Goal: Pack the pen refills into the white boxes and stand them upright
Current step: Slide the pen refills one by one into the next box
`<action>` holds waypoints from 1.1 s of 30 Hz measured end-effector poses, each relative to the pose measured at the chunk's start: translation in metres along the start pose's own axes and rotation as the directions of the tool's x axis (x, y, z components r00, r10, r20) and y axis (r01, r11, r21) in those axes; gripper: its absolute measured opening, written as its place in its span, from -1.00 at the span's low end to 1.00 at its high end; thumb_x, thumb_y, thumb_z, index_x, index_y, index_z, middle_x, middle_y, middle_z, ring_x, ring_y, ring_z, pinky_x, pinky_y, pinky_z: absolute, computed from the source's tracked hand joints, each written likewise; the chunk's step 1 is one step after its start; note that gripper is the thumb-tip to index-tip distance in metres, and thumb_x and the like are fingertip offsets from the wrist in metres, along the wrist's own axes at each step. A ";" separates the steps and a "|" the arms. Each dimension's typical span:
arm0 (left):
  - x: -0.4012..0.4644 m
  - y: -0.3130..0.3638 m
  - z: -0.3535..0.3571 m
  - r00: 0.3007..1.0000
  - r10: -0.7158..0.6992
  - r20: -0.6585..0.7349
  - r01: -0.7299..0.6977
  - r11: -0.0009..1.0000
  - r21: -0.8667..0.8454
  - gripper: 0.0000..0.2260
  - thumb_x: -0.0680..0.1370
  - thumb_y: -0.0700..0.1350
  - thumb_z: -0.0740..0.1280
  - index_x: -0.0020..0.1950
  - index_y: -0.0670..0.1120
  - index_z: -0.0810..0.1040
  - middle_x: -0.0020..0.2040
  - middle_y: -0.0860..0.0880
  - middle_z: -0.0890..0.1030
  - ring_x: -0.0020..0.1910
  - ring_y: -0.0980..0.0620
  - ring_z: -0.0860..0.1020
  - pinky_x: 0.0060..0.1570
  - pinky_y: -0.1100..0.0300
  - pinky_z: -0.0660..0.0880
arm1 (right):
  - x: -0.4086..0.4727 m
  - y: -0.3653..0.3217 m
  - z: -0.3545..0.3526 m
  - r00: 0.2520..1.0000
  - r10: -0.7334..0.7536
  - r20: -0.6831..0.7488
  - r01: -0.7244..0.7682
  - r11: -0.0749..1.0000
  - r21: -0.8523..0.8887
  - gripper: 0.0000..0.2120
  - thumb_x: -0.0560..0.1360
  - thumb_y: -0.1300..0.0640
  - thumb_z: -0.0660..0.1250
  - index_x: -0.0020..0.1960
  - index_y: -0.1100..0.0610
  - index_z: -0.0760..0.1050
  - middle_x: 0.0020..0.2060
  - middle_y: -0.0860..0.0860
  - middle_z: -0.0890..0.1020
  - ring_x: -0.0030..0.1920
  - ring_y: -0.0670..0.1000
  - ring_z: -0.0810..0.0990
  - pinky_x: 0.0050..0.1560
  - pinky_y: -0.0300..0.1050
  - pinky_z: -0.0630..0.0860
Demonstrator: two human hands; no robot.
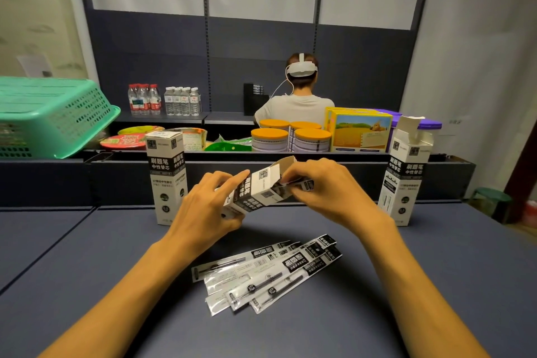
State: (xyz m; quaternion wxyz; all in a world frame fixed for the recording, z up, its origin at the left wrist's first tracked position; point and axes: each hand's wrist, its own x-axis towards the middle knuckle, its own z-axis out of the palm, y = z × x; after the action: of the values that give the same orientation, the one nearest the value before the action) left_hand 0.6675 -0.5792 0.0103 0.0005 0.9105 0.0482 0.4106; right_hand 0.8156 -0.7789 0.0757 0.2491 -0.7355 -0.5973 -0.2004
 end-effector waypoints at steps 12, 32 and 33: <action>0.000 0.000 0.000 1.000 0.004 -0.005 -0.004 1.000 -0.003 -0.20 0.28 -0.09 0.59 0.47 -0.01 0.34 0.14 -0.05 0.50 0.04 0.01 0.48 -0.26 0.15 0.57 | -0.001 0.006 0.002 0.999 0.042 -0.030 -0.039 0.996 0.077 -0.82 0.48 0.02 0.41 0.08 -0.08 0.61 -0.05 -0.02 0.67 -0.06 -0.03 0.61 -0.11 0.02 0.59; 0.000 0.003 0.001 1.000 0.027 0.008 -0.027 1.000 -0.006 -0.20 0.27 -0.10 0.59 0.46 -0.02 0.35 0.12 -0.06 0.51 0.02 0.01 0.48 -0.27 0.19 0.53 | 0.001 0.005 0.013 0.997 0.071 -0.003 -0.070 0.986 0.150 -0.81 0.47 0.10 0.42 0.07 -0.07 0.64 0.00 -0.06 0.70 -0.02 -0.02 0.66 -0.09 0.04 0.61; 0.000 0.003 0.002 0.999 0.031 0.011 -0.031 1.000 -0.006 -0.20 0.27 -0.11 0.59 0.46 -0.03 0.36 0.12 -0.06 0.51 0.02 0.00 0.48 -0.26 0.19 0.53 | 0.001 0.002 0.015 0.999 0.052 -0.014 -0.050 0.991 0.121 -0.79 0.47 0.12 0.43 0.08 -0.08 0.65 0.02 -0.07 0.70 -0.02 -0.01 0.66 -0.09 0.03 0.61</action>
State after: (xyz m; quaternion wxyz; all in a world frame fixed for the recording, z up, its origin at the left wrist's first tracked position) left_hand 0.6688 -0.5825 0.0094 -0.0030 0.9135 0.0330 0.4055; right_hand 0.8178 -0.7692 0.0642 0.3033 -0.7323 -0.5874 -0.1636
